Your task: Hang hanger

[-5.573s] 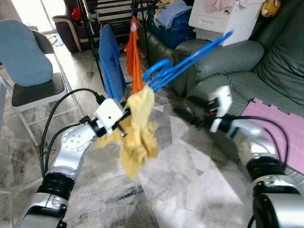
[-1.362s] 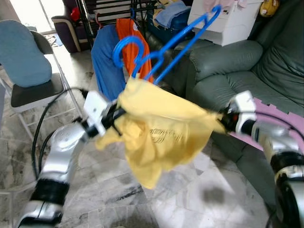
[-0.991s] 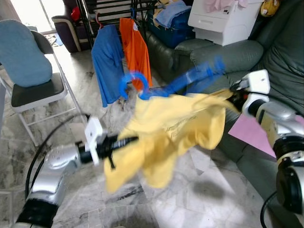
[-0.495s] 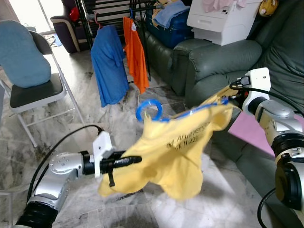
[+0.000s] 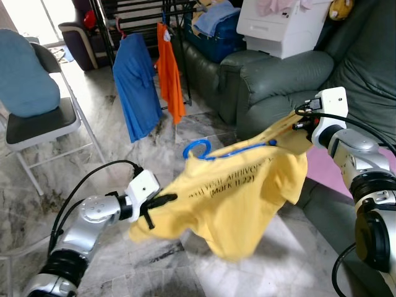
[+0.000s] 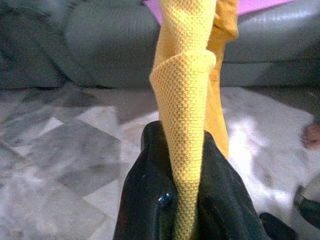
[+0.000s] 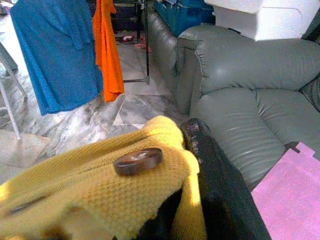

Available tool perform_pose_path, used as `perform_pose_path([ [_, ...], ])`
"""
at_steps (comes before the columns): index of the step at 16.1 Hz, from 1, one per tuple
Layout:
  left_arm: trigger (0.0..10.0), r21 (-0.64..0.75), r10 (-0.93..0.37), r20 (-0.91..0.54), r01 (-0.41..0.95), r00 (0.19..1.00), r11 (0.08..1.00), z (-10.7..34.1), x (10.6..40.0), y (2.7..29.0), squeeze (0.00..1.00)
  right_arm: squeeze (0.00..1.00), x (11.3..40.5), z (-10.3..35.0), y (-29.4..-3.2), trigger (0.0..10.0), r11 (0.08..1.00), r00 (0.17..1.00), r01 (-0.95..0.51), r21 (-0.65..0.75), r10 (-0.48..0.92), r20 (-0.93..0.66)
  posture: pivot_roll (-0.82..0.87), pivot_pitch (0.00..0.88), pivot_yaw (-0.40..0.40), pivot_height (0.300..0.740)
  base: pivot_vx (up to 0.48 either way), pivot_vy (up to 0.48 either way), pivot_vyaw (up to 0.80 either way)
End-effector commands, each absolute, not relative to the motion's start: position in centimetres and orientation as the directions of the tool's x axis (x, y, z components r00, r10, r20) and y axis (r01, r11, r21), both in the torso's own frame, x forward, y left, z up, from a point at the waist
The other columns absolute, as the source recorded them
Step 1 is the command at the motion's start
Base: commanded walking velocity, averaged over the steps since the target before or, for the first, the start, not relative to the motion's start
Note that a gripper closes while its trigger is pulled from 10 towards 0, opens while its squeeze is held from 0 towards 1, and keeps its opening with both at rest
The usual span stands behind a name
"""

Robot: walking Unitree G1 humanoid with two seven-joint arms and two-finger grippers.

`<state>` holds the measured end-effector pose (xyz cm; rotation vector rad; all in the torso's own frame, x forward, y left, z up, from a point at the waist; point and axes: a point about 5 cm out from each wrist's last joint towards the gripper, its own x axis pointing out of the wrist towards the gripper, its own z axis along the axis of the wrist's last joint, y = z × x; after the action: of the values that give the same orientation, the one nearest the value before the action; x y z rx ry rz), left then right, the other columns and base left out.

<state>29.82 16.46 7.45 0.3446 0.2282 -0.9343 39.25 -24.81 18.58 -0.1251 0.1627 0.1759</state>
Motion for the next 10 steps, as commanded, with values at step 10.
perform_pose_path([
  [10, 0.0, 0.113, -0.566, -0.235, 0.6, 0.79, 0.792, 7.5, 31.6, 18.4, 0.0, 0.0, 39.8, 19.9, -23.7, 0.0, 0.968, 0.973, -0.219, -0.119, 0.208, -0.101, -0.1, 0.0, 0.013, 0.74, 0.0, 0.0, 0.0],
])
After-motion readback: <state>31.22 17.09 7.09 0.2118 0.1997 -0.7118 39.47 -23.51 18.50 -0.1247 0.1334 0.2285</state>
